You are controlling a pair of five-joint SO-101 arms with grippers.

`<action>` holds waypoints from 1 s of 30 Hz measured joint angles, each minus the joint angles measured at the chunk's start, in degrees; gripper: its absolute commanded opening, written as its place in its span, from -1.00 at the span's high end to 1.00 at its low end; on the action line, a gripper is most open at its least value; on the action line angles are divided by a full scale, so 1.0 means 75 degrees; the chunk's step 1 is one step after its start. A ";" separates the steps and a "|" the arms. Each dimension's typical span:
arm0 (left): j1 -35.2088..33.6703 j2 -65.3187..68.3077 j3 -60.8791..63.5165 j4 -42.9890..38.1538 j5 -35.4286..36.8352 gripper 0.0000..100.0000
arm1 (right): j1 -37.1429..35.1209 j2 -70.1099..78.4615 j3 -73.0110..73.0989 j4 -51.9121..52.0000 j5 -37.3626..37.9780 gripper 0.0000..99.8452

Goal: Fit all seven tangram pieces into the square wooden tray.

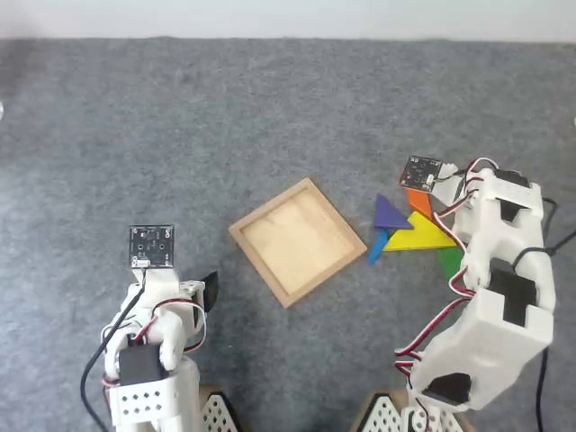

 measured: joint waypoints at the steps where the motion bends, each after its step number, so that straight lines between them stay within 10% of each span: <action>1: 0.0000 0.0000 0.0000 0.0000 0.0000 0.46 | 0.0000 -0.0035 0.0000 0.0035 -0.0141 0.46; 30: 0.0000 0.0000 0.0000 0.0000 0.0000 0.46 | 0.0188 0.0785 -0.1395 0.0879 -0.0270 0.34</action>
